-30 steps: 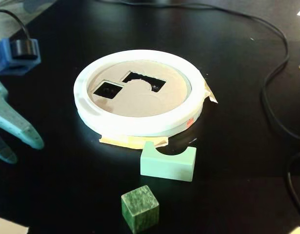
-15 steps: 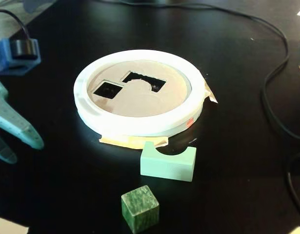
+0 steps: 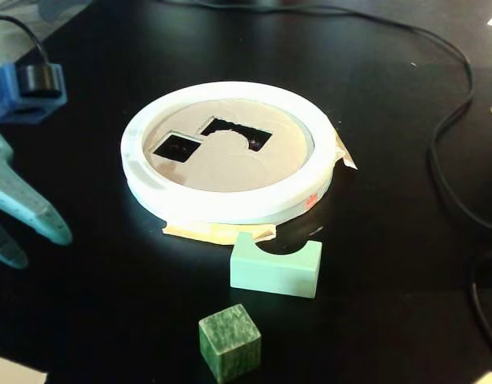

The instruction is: Pick up the square block and drop it in corresponding square shaped hole

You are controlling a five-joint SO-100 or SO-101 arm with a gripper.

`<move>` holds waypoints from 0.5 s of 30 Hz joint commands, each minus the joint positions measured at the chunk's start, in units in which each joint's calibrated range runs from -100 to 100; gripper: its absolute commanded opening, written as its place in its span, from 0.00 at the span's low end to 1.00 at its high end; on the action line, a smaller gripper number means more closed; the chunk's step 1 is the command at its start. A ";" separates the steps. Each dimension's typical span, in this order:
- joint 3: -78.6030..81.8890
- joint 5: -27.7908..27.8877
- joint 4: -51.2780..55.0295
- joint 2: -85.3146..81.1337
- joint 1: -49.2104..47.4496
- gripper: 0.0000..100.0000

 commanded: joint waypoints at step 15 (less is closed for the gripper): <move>-1.11 0.24 -2.13 -0.53 -0.75 0.77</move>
